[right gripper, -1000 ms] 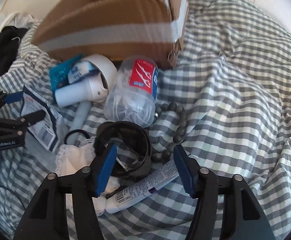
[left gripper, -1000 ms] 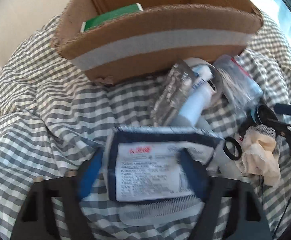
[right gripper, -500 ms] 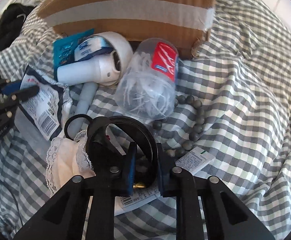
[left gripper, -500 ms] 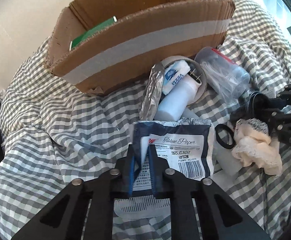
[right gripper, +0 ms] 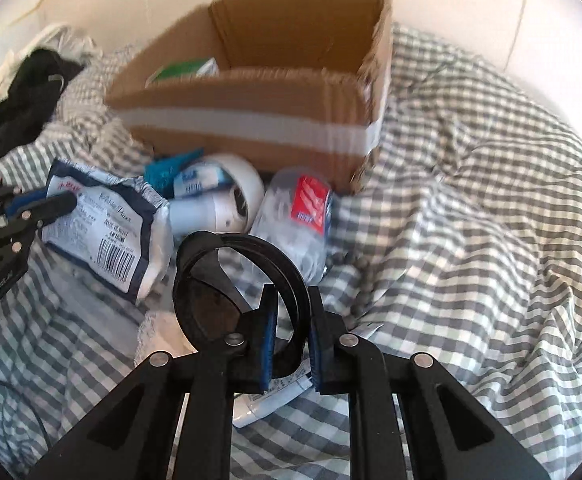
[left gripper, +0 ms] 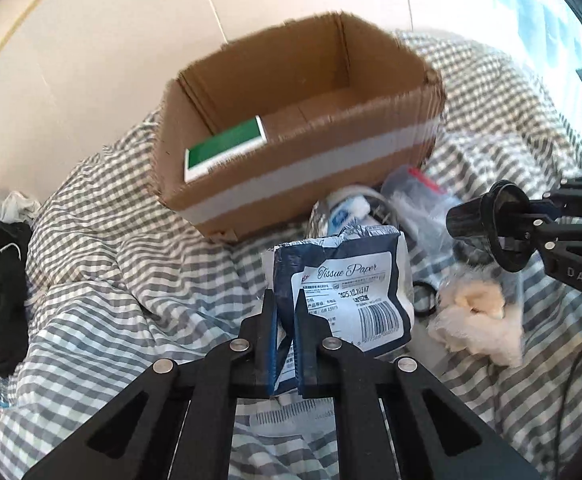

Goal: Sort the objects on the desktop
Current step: 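Lift both held items and carry them toward the cardboard box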

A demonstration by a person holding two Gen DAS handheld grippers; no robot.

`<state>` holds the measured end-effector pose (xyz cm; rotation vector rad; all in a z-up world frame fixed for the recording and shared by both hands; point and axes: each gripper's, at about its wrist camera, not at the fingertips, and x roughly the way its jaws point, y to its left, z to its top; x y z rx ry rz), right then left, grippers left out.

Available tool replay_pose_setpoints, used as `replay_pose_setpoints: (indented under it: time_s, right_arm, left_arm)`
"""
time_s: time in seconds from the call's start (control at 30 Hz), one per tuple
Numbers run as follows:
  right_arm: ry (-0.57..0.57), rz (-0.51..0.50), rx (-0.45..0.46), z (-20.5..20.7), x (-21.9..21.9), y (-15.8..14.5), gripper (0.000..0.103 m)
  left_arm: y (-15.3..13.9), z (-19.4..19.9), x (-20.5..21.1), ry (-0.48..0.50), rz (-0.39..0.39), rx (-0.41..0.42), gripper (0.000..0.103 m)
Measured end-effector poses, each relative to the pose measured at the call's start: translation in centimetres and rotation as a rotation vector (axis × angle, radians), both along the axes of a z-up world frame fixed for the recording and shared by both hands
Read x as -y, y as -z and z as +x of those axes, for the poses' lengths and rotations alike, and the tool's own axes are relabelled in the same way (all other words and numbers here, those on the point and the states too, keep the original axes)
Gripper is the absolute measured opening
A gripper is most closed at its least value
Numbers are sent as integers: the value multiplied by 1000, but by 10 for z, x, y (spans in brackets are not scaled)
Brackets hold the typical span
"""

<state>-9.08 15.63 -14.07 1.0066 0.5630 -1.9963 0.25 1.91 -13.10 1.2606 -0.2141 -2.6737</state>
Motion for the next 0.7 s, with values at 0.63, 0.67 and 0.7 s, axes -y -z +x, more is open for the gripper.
replay_pose_setpoints:
  time_s: [0.63, 0.67, 0.7]
  right_arm:
    - [63, -353, -122, 18, 2, -100, 13]
    - [60, -365, -123, 19, 2, -103, 13]
    - [57, -374, -125, 19, 3, -106, 12]
  left_arm:
    - [-85, -3, 25, -86, 71, -245, 6]
    - [-89, -5, 26, -88, 74, -256, 6]
    - [-92, -7, 27, -88, 75, -264, 6]
